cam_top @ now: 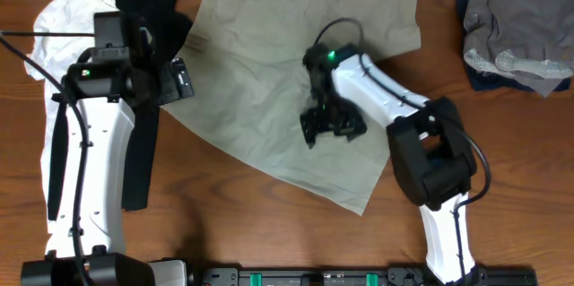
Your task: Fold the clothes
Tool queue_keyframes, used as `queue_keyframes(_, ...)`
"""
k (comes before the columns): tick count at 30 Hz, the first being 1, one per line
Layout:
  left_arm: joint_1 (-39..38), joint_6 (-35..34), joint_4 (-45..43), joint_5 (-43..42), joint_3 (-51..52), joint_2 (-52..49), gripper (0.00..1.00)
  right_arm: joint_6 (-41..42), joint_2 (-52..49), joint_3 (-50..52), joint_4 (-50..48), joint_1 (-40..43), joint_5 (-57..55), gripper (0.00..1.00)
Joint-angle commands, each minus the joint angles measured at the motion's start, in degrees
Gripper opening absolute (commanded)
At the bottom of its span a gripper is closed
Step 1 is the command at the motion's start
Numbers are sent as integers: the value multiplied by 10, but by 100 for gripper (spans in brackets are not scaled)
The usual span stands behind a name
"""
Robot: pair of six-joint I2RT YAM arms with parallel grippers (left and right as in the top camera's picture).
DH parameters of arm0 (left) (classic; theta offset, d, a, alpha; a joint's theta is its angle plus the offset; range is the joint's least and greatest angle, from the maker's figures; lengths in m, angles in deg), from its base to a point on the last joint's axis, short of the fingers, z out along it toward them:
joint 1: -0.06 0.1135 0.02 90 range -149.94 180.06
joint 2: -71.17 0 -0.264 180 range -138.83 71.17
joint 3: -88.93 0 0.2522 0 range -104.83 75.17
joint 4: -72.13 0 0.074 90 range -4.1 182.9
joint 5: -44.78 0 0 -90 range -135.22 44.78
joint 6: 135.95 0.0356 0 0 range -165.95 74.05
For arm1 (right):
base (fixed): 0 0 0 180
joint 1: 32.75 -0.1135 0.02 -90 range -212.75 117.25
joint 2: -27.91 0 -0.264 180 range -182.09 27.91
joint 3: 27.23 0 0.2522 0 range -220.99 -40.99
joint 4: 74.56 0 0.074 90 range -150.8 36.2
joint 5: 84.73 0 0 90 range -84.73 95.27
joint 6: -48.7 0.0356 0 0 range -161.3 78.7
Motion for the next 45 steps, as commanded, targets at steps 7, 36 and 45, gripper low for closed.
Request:
queue_keyframes(7,16,11,0,7,4,-5,98,92,59,134,-64,-25,-60,95)
queue_keyframes(36,14,40,25,0,4,-89,98,-55,94,233,-189,259,-23,97)
queue_keyframes(45,14,68,38,0,3,-43,98,-92,271,163,-129,268,13,99)
